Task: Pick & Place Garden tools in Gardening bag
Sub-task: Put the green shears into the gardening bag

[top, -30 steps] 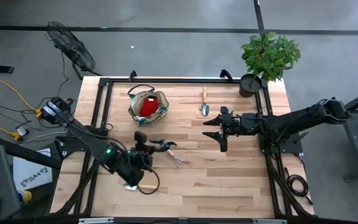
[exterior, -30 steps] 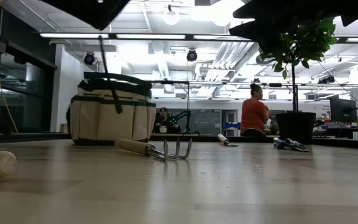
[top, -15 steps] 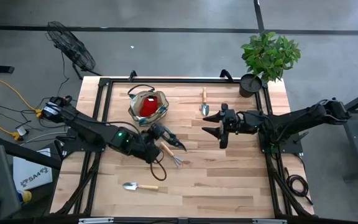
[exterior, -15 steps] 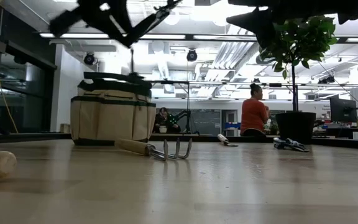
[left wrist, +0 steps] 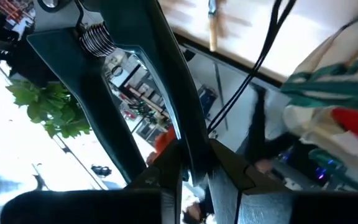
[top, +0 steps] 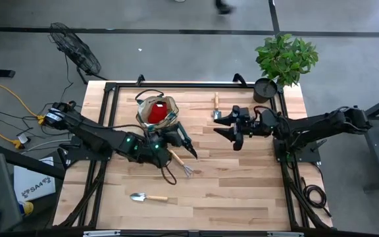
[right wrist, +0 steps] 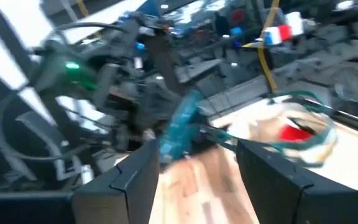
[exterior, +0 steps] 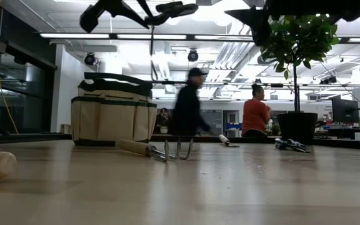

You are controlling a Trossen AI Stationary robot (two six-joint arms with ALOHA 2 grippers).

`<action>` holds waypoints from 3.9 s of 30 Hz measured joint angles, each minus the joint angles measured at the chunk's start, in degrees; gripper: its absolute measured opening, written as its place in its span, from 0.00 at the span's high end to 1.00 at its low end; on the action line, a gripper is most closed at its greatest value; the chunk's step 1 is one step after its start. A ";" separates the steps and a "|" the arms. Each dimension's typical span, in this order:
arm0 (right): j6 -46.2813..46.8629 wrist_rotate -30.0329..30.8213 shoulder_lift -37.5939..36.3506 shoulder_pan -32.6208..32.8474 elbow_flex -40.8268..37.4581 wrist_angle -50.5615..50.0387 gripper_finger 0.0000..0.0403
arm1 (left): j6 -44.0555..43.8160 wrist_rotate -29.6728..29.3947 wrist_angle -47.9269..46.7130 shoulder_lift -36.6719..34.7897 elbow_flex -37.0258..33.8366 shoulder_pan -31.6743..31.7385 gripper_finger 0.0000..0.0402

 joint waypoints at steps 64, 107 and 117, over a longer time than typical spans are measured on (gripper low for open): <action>-2.87 -3.96 21.62 -4.13 13.44 2.30 0.67 | 12.32 5.36 18.86 6.01 0.00 7.10 0.90; -8.43 -4.90 21.57 -4.09 13.46 -0.95 0.84 | 1.18 5.17 18.66 6.08 -0.07 7.03 0.77; -9.46 -2.09 21.59 -4.07 13.57 -0.40 0.84 | -10.70 0.33 18.72 6.10 -0.02 6.96 0.77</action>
